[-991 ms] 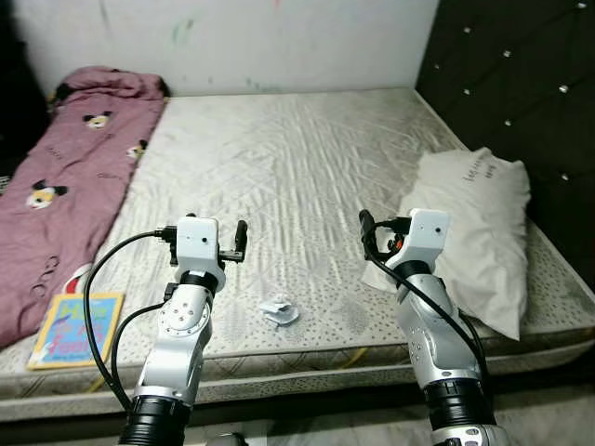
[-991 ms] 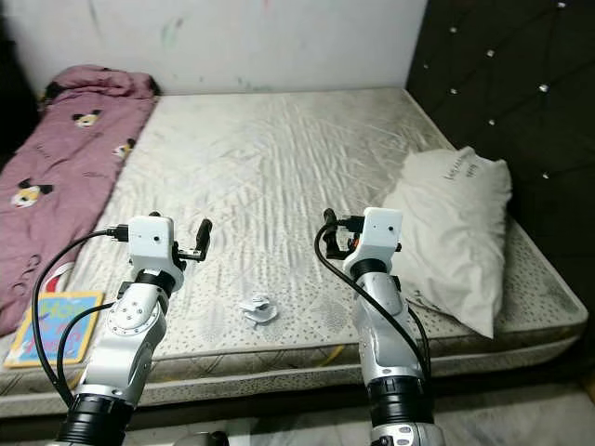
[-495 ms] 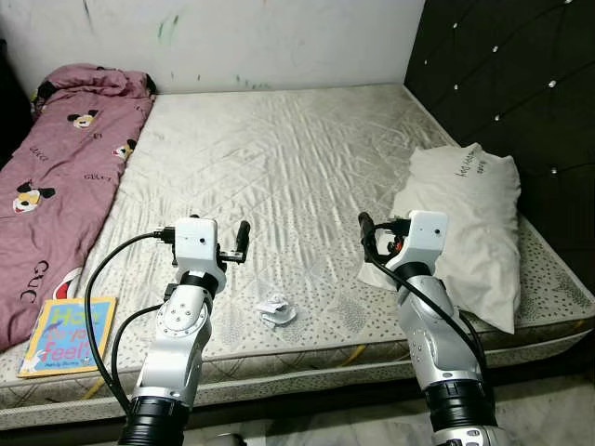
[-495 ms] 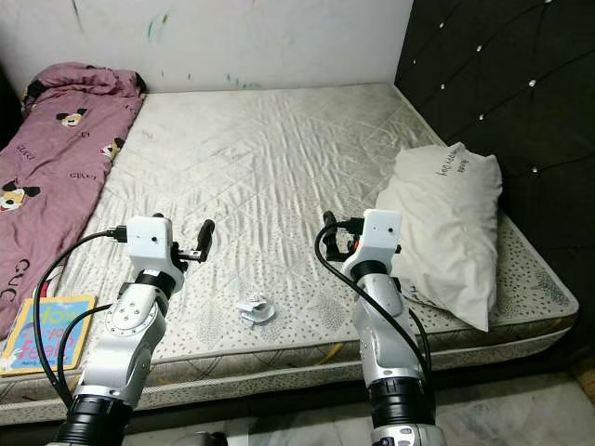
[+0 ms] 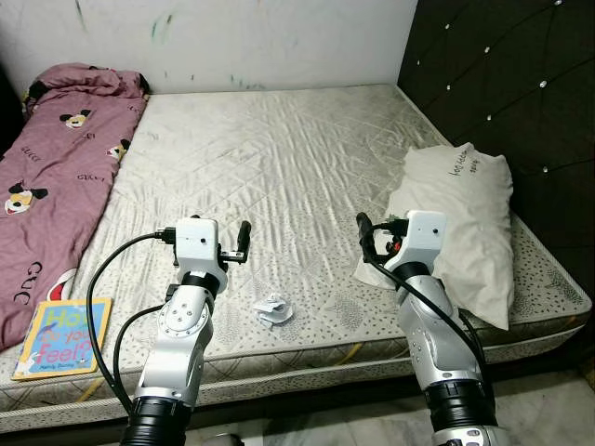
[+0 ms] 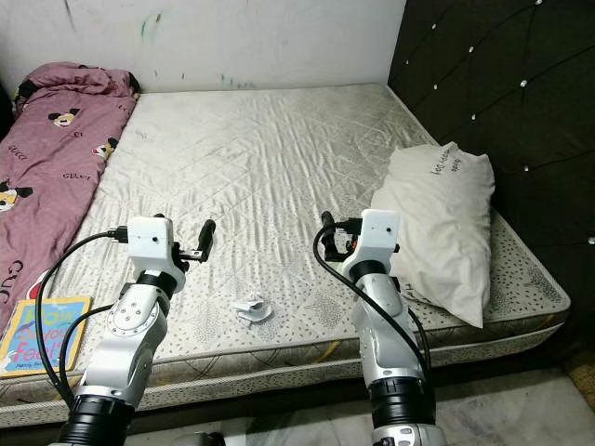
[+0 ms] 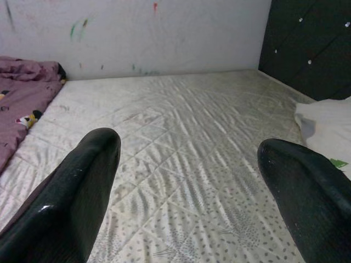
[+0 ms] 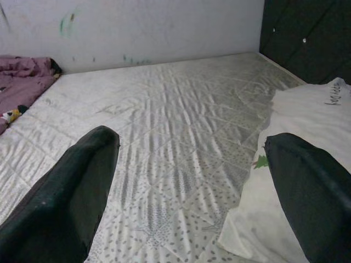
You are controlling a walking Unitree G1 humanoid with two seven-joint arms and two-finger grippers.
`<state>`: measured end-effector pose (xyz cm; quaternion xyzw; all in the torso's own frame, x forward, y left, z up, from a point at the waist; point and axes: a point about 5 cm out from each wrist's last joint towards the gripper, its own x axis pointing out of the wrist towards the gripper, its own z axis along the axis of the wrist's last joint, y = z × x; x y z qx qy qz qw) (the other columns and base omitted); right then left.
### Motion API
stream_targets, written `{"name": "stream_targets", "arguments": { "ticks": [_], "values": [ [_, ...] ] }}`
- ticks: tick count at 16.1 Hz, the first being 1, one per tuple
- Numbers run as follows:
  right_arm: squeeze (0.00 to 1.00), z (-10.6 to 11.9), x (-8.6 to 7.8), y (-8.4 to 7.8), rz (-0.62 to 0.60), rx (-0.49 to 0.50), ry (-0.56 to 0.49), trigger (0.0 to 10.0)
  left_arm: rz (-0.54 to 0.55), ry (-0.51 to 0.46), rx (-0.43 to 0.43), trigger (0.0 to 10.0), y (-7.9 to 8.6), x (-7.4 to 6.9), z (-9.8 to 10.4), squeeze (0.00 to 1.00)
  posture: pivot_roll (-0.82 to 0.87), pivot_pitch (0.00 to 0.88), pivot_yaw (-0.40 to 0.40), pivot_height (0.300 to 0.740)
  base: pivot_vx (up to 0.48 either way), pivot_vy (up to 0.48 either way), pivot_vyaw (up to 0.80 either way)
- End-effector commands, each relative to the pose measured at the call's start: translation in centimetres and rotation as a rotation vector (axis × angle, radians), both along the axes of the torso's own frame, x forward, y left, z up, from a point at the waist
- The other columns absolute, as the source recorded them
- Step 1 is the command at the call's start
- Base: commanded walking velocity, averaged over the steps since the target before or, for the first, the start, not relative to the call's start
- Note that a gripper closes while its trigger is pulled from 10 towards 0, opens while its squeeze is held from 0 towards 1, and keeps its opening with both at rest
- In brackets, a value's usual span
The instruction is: Clean up the room
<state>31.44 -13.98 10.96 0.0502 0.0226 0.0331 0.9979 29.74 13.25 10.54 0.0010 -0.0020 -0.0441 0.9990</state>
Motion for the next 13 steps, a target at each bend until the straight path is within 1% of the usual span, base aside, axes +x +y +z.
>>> {"name": "stream_targets", "arguments": {
  "ticks": [1, 3, 4, 6, 8, 9, 13],
  "values": [
    [0.00, 0.17, 0.04, 0.31, 0.021, -0.012, -0.005, 10.0, 0.003, 0.002, 0.000, 10.0, 0.10, -0.02, -0.02, 0.00, -0.01, 0.000, -0.017, 0.740, 0.000, 0.000, 0.00],
    [0.00, 0.06, -0.04, 0.41, 0.031, -0.026, -0.002, 10.0, 0.002, 0.002, 0.001, 10.0, 0.01, -0.01, 0.00, 0.00, -0.01, 0.000, -0.021, 0.740, 0.000, 0.000, 0.78],
    [0.00, -0.04, -0.09, 0.39, 0.026, -0.027, 0.002, 10.0, -0.007, 0.005, -0.018, 10.0, -0.12, -0.05, -0.02, 0.00, -0.01, 0.000, -0.021, 0.740, 0.000, 0.000, 0.78],
    [0.00, -0.24, -0.22, 0.40, 0.023, -0.025, 0.011, 10.0, 0.023, 0.001, 0.020, 10.0, 0.07, -0.19, -0.12, 0.00, 0.00, 0.000, -0.023, 0.740, 0.000, 0.000, 0.78],
    [0.00, -0.32, -0.33, 0.47, 0.026, -0.022, 0.014, 10.0, 0.045, -0.003, 0.024, 10.0, 0.35, -0.22, -0.20, 0.00, 0.00, 0.000, -0.022, 0.740, 0.000, 0.000, 0.77],
    [0.00, -0.39, -0.42, 0.52, 0.029, -0.025, 0.018, 10.0, 0.072, 0.008, 0.031, 10.0, 0.67, -0.17, -0.34, 0.00, 0.00, 0.012, -0.023, 0.740, 0.000, 0.000, 0.77],
    [0.00, -0.54, -0.62, 0.53, 0.031, -0.021, 0.025, 10.0, 0.052, 0.010, 0.013, 10.0, 0.39, -0.37, -0.36, 0.00, -0.01, 0.024, -0.025, 0.740, 0.000, 0.000, 0.77]
  ]
}}
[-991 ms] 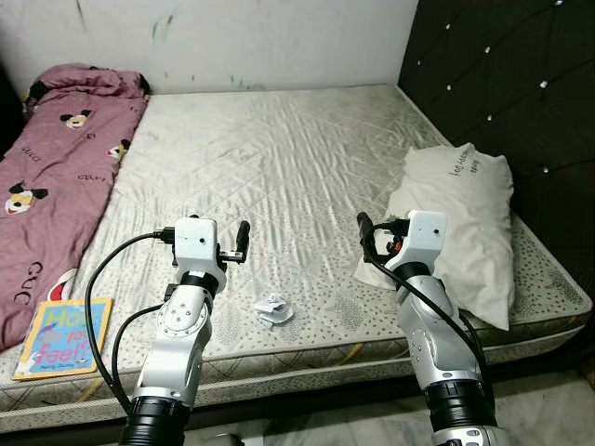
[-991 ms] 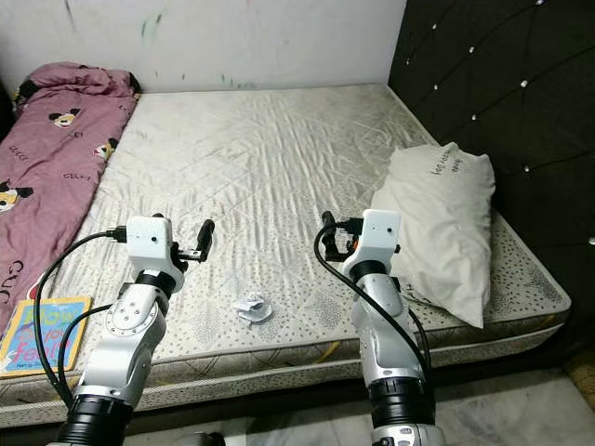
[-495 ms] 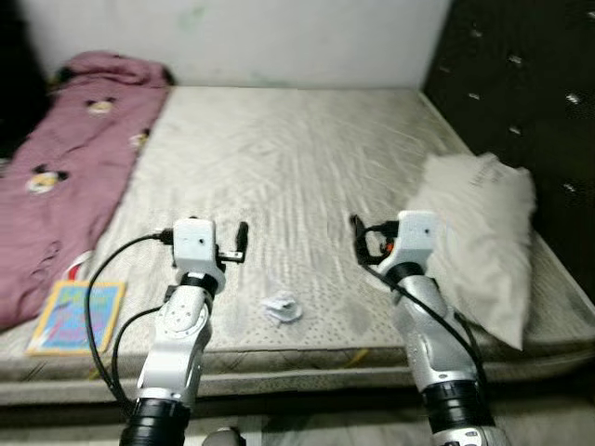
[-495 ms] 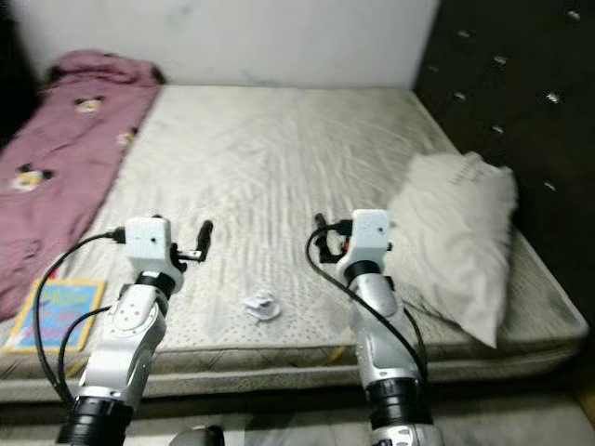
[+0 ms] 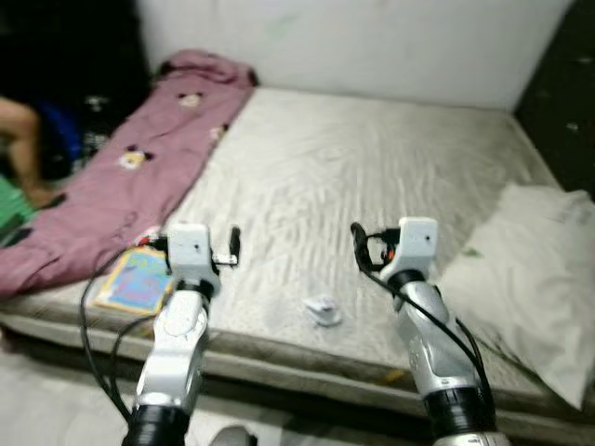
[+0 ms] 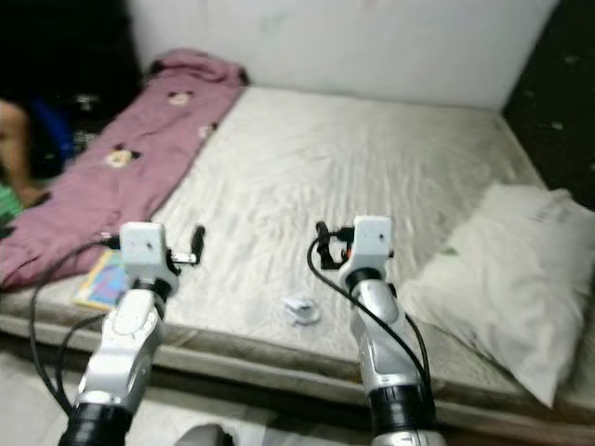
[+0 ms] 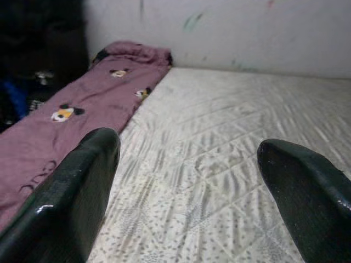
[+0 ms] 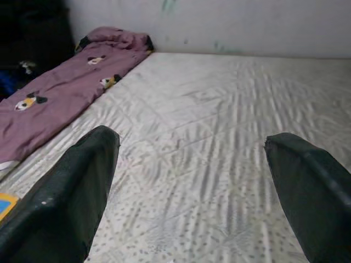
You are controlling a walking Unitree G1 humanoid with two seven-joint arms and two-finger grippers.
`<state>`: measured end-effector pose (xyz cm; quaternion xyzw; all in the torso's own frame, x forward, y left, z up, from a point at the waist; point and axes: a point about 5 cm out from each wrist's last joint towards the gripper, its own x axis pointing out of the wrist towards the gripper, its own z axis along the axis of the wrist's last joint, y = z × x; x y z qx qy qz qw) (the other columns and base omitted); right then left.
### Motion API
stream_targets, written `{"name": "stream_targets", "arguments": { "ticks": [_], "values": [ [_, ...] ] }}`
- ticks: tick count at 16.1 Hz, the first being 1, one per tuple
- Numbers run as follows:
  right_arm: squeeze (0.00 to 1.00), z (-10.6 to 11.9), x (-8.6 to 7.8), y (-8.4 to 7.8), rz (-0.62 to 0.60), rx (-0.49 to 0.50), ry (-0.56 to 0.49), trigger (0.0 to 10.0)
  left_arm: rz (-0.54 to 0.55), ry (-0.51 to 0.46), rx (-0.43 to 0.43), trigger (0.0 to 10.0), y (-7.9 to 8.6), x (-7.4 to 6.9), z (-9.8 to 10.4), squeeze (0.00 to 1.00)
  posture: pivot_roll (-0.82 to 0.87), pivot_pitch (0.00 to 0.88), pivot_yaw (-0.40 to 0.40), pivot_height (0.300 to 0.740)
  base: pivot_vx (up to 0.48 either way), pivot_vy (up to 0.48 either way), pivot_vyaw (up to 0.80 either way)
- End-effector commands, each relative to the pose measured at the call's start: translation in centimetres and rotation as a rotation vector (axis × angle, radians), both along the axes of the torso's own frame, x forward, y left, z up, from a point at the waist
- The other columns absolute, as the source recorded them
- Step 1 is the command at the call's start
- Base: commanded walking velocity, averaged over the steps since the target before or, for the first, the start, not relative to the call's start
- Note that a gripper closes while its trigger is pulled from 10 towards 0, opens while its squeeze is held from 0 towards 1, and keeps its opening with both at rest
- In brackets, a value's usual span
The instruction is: Clean up the room
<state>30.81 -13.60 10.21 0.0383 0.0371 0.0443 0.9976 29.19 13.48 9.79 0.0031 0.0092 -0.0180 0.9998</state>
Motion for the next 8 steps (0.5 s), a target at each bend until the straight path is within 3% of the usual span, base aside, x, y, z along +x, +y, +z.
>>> {"name": "stream_targets", "arguments": {
  "ticks": [1, 8],
  "values": [
    [0.00, 0.22, -0.01, 0.16, 0.008, 0.005, -0.003, 10.0, -0.002, -0.008, -0.005, 10.0, 0.07, 0.15, 0.35, 0.00, -0.01, 0.024, -0.025, 0.740, 0.000, 0.000, 0.76],
    [0.00, 0.22, -0.08, 0.07, -0.006, 0.051, 0.014, 10.0, -0.020, 0.005, -0.049, 10.0, 0.11, 0.13, 0.09, 0.00, -0.01, 0.030, -0.030, 0.740, 0.000, 0.000, 0.00]
  ]
}}
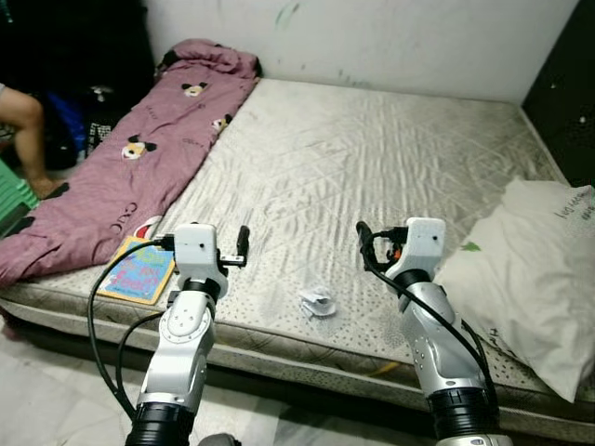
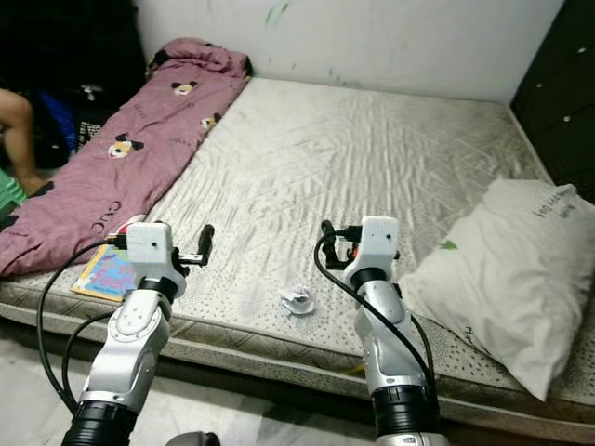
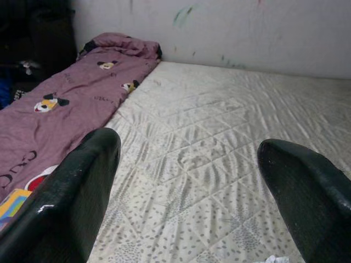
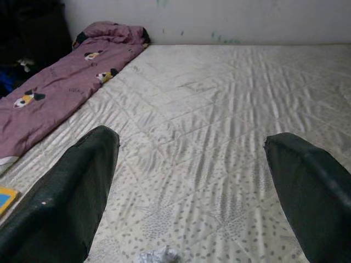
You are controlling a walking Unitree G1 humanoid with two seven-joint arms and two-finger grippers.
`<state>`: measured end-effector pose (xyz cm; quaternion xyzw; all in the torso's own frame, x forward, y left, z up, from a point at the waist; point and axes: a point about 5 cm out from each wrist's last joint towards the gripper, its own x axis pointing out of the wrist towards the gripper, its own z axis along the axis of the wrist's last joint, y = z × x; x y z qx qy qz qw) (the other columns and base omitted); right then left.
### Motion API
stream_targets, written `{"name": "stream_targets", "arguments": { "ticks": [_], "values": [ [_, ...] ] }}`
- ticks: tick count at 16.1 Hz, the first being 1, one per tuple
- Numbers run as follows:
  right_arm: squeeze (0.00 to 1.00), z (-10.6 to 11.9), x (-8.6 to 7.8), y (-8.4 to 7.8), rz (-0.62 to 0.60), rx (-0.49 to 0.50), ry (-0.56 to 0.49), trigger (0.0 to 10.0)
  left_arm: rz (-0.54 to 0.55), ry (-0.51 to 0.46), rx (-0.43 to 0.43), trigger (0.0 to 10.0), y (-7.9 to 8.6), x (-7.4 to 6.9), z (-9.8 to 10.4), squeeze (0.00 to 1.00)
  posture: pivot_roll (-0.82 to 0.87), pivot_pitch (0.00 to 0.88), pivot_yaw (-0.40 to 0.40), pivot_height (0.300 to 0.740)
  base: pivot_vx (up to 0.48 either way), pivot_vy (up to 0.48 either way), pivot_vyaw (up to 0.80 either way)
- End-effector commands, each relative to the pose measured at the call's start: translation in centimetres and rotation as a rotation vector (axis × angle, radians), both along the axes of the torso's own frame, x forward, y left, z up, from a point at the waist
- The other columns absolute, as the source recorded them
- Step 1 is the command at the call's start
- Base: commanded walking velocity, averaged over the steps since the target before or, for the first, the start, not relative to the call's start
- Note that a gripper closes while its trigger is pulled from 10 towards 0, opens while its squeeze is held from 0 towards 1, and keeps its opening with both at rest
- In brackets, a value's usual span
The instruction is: Clean up the room
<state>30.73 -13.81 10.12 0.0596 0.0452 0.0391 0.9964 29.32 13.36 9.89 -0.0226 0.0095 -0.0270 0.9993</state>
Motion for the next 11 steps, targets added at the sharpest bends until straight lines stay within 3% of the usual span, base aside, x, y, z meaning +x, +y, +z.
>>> {"name": "stream_targets", "arguments": {
  "ticks": [1, 5, 11],
  "values": [
    [0.00, 0.19, 0.01, 0.34, 0.004, 0.023, 0.008, 10.0, -0.006, 0.003, -0.013, 10.0, 0.26, -0.01, 0.01, 0.00, -0.01, 0.030, -0.029, 0.740, 0.000, 0.000, -0.68],
    [0.00, 0.28, 0.03, 0.34, 0.000, 0.018, 0.001, 10.0, 0.011, -0.022, 0.015, 10.0, 0.70, 0.04, 0.17, 0.00, -0.01, 0.027, -0.028, 0.740, 0.000, 0.000, -0.70],
    [0.00, 0.26, -0.02, 0.55, 0.012, 0.012, 0.001, 10.0, 0.000, -0.009, 0.001, 10.0, 0.50, 0.04, 0.08, 0.00, -0.01, 0.021, -0.028, 0.740, 0.000, 0.000, 0.00]
  ]
}}
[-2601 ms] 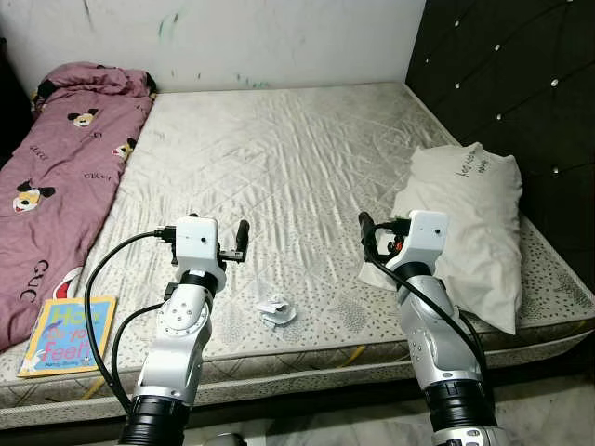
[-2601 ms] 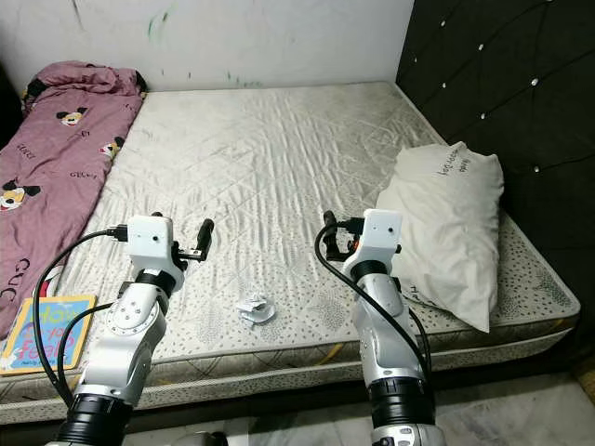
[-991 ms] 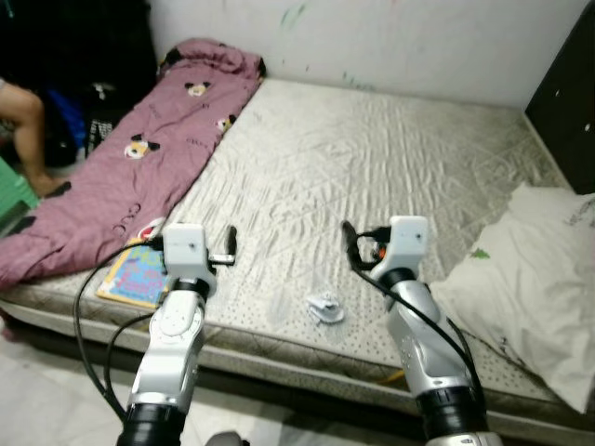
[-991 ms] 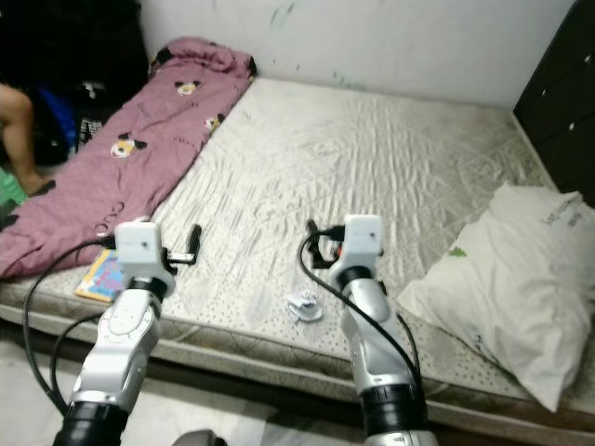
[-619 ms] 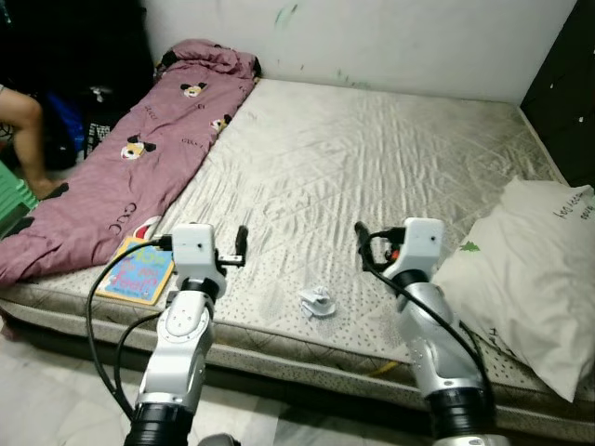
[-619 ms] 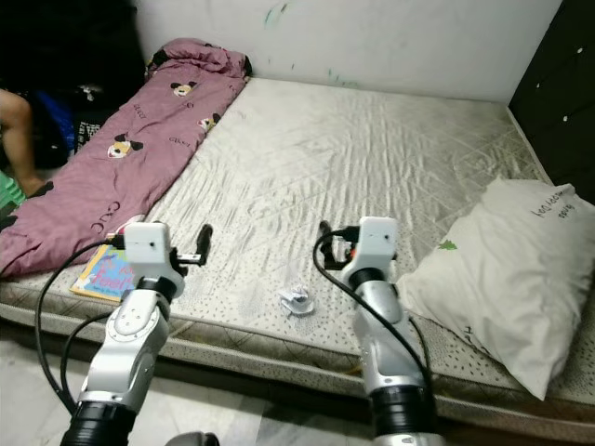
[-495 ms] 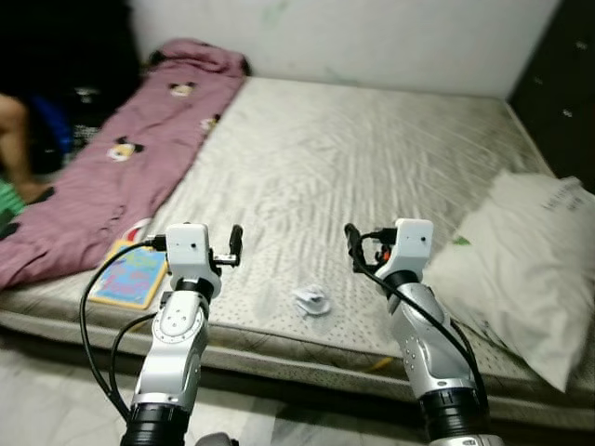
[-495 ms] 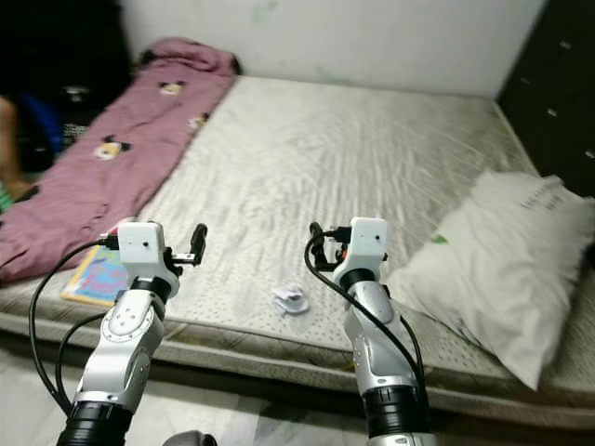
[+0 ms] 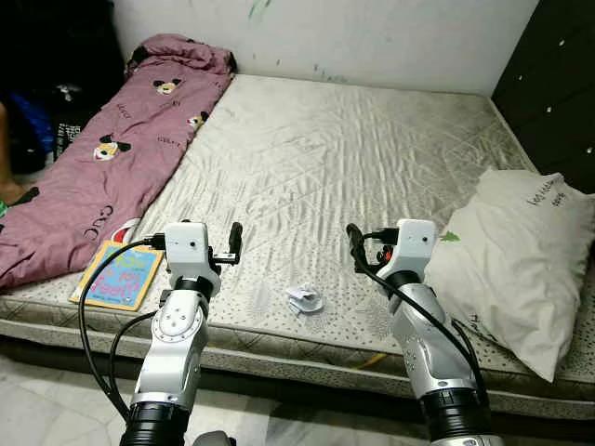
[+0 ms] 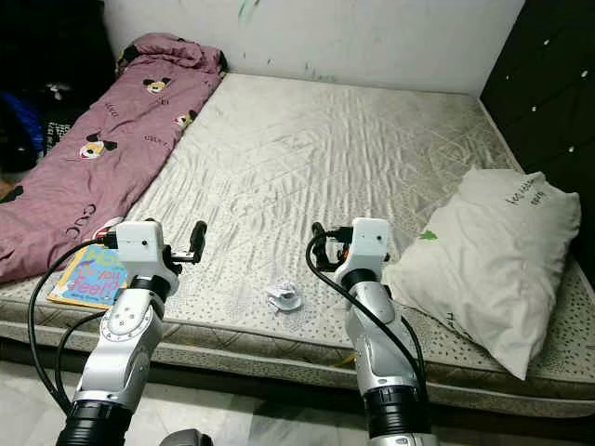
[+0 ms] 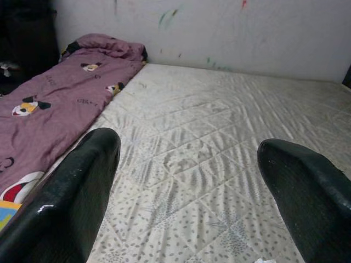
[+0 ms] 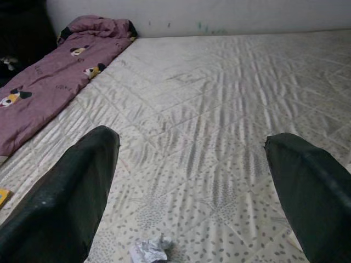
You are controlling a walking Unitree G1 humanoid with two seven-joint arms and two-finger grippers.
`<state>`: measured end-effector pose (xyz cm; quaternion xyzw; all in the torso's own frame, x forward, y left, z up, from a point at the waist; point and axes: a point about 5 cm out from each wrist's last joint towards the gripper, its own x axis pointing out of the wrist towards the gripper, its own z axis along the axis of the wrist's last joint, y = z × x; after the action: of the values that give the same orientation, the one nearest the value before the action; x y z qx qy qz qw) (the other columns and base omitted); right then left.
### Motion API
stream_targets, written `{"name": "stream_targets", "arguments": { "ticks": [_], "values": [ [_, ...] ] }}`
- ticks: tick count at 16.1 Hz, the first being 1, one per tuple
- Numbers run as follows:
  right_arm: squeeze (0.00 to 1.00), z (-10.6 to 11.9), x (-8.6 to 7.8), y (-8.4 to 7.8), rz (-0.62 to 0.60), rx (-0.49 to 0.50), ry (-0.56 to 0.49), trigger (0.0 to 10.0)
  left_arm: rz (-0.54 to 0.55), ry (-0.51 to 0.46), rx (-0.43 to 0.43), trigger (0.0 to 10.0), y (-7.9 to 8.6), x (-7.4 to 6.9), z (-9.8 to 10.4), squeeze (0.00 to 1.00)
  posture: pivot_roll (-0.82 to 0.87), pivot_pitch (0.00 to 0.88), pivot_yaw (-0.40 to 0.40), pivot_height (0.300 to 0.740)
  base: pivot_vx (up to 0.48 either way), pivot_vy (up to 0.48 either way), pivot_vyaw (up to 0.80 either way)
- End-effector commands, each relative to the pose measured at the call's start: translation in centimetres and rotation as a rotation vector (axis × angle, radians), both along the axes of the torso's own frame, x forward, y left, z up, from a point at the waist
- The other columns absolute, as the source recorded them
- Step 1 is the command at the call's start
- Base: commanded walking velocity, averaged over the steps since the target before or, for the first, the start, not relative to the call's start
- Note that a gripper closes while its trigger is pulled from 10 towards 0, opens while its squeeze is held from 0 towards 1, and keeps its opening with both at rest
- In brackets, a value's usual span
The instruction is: Clean up the room
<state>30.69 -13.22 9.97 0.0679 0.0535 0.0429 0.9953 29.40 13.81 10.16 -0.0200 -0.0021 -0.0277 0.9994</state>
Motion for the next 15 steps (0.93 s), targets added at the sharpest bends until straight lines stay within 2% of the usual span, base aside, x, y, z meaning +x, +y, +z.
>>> {"name": "stream_targets", "arguments": {
  "ticks": [1, 7, 11, 15],
  "values": [
    [0.00, 0.39, -0.02, -0.01, 0.007, -0.004, -0.016, 10.0, 0.002, 0.015, -0.003, 10.0, 0.06, -0.05, -0.20, 0.00, -0.01, 0.020, -0.027, 0.740, 0.000, 0.000, 0.00],
    [0.00, 0.33, -0.05, -0.02, 0.014, -0.005, -0.016, 10.0, 0.005, 0.017, -0.009, 10.0, -0.07, -0.01, -0.24, 0.00, -0.01, 0.016, -0.029, 0.690, 0.000, 0.000, 0.00],
    [0.00, 0.47, 0.07, 0.14, 0.028, 0.000, -0.019, 10.0, 0.035, 0.013, -0.003, 10.0, 0.10, 0.11, -0.21, 0.00, -0.01, 0.018, -0.036, 0.640, 0.000, 0.000, 0.00],
    [0.00, 0.46, 0.10, 0.23, 0.037, 0.004, -0.017, 10.0, 0.081, 0.004, 0.035, 10.0, 0.45, 0.25, -0.12, 0.00, -0.01, 0.022, -0.037, 0.640, 0.000, 0.000, 0.00]
  ]
}}
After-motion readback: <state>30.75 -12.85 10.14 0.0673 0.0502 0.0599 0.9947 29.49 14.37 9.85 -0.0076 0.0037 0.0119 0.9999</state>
